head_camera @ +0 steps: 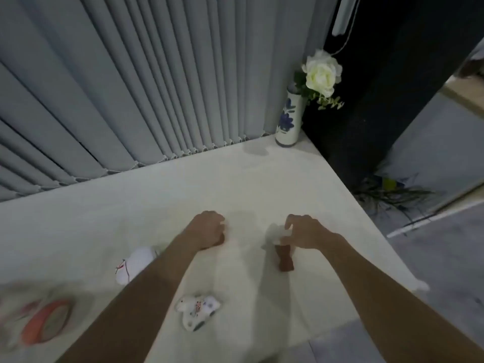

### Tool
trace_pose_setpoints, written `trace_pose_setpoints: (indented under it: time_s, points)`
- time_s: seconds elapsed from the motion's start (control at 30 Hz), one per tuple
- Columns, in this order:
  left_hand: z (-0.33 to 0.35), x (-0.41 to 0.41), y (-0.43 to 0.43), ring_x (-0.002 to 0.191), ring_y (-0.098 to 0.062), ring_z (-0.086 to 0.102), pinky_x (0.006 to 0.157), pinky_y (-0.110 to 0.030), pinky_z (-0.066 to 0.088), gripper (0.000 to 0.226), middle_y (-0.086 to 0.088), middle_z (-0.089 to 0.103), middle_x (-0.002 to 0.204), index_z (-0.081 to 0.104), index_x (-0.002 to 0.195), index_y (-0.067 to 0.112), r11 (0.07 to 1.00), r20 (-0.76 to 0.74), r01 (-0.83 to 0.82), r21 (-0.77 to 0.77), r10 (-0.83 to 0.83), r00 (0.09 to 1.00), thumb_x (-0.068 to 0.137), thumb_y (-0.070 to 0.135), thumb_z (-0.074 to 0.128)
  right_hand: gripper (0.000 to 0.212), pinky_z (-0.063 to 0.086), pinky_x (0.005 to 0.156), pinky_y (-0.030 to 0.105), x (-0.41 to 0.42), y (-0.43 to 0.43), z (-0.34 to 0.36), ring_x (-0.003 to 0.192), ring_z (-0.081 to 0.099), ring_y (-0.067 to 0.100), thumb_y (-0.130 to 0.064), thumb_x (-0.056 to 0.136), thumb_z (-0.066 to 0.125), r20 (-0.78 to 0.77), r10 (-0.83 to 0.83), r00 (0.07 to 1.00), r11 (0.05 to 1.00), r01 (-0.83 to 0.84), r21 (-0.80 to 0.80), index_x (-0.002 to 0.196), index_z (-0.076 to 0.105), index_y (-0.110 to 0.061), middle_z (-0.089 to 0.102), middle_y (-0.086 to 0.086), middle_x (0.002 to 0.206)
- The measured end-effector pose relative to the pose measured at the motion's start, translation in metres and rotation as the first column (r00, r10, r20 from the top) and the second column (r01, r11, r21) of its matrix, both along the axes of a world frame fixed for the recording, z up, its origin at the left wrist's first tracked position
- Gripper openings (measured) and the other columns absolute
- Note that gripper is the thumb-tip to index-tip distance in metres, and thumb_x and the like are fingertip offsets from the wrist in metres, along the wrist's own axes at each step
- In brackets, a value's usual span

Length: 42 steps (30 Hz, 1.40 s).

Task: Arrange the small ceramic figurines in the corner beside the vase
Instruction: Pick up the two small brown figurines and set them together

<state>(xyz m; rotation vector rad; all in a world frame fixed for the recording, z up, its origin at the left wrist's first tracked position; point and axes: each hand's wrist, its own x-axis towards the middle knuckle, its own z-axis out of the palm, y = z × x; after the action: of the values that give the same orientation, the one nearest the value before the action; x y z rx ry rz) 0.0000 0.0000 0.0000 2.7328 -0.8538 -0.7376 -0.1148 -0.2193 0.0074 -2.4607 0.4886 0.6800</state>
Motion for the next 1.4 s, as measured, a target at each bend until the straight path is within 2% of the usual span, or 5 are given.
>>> trace_pose_setpoints:
  time_s: [0.23,0.73,1.07,1.23,1.4]
  points:
    - [-0.002,0.026,0.038,0.115,-0.022,0.058,0.099,-0.028,0.04,0.043,-0.01,0.066,0.119,0.061,0.123,0.008,0.991,-0.197,-0.132,0.023,0.134,0.971,0.083,0.025,0.068,0.046,0.044,0.055,0.022,-0.018,-0.001,-0.019,0.051,0.057,0.015,-0.058,0.06,0.072,-0.168,-0.063,0.984,0.997,0.071,0.042,0.052,0.052,-0.018,0.057,-0.002,0.05]
    - [-0.005,0.025,0.037,0.081,-0.013,0.056,0.063,-0.012,0.04,0.043,0.002,0.061,0.079,0.067,0.104,0.007,0.979,-0.303,-0.198,-0.038,0.178,0.936,0.065,0.015,0.084,0.052,0.052,0.04,0.021,-0.009,0.021,-0.033,0.054,0.069,0.018,-0.051,0.042,0.084,-0.219,-0.308,0.926,0.918,0.349,0.186,0.068,0.059,-0.014,0.064,0.002,0.07]
    - [-0.013,0.007,0.032,0.072,-0.016,0.053,0.05,-0.013,0.037,0.039,0.003,0.054,0.075,0.063,0.093,0.009,0.977,-0.347,-0.207,-0.048,0.178,0.921,0.062,0.017,0.086,0.039,0.061,0.063,0.035,-0.011,0.025,-0.033,0.077,0.07,0.03,-0.026,0.058,0.083,-0.224,-0.393,0.892,0.861,0.442,0.25,0.083,0.062,-0.004,0.063,0.013,0.09]
    - [-0.018,-0.001,0.028,0.062,-0.014,0.054,0.037,-0.005,0.041,0.035,-0.001,0.055,0.081,0.052,0.064,0.023,0.971,-0.366,-0.236,-0.045,0.204,0.908,0.063,0.011,0.085,0.031,0.058,0.079,0.037,-0.02,0.017,-0.028,0.094,0.066,0.028,-0.008,0.067,0.078,-0.267,-0.445,0.855,0.679,0.516,0.522,0.093,0.064,0.002,0.066,0.018,0.1]
    - [-0.022,-0.017,0.016,0.075,-0.023,0.061,0.066,-0.031,0.054,0.025,-0.01,0.067,0.093,0.053,0.07,0.02,0.987,-0.242,-0.11,0.118,0.136,0.961,0.066,0.016,0.077,0.035,0.056,0.087,0.033,-0.03,0.002,-0.025,0.097,0.068,0.026,-0.001,0.076,0.069,-0.3,-0.431,0.851,0.454,0.492,0.743,0.109,0.059,0.004,0.069,0.018,0.106]
